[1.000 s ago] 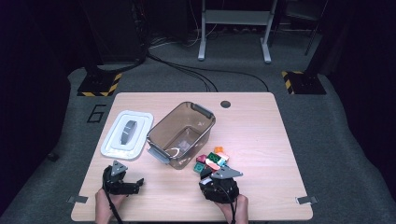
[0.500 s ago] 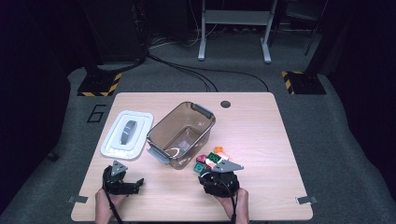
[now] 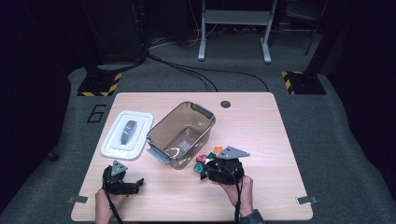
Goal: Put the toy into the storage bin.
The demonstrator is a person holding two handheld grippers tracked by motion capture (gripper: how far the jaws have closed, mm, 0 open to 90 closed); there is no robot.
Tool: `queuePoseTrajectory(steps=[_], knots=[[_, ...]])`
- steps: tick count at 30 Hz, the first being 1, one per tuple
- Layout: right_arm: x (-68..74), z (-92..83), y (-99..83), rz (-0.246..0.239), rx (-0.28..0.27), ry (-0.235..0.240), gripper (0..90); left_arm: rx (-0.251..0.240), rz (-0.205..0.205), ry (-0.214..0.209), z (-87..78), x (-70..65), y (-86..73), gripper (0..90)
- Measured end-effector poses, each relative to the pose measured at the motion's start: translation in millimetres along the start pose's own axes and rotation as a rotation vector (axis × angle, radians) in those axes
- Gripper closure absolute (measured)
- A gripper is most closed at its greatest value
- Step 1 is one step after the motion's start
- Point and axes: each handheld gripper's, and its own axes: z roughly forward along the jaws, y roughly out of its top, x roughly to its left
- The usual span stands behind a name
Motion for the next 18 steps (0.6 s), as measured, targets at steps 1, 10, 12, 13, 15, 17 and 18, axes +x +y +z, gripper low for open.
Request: queuePoseTrajectory(steps=[1,10,12,13,15,17,18], knots=[[-2.2,-0.6,2.9,-0.002,-0.003,-0.002,47.7,0.001,0.003,-0.001,0.0,0.3,0.1,0.5],[-19.2,0.9,28.3,-0.014,-0.009,-0.036,47.7,0.000,0.001,-0.001,0.1,0.0,0.1,0.5],[-24.2,1.5,33.7,-0.010,-0.016,-0.044,47.7,0.000,0.000,-0.002,0.1,0.0,0.1,0.5],[-27.2,2.2,37.1,-0.006,-0.018,-0.049,47.7,0.000,0.000,-0.002,0.1,0.0,0.1,0.5],[-31.2,3.3,42.9,-0.011,-0.015,-0.060,47.7,0.000,0.001,-0.002,0.1,0.0,0.1,0.5],[-34.9,3.4,48.4,-0.014,-0.017,-0.070,47.7,0.000,0.000,-0.002,0.1,0.0,0.0,0.5],[-36.6,3.6,50.5,-0.017,-0.018,-0.074,47.7,0.000,0.000,-0.002,0.1,0.0,0.1,0.5]])
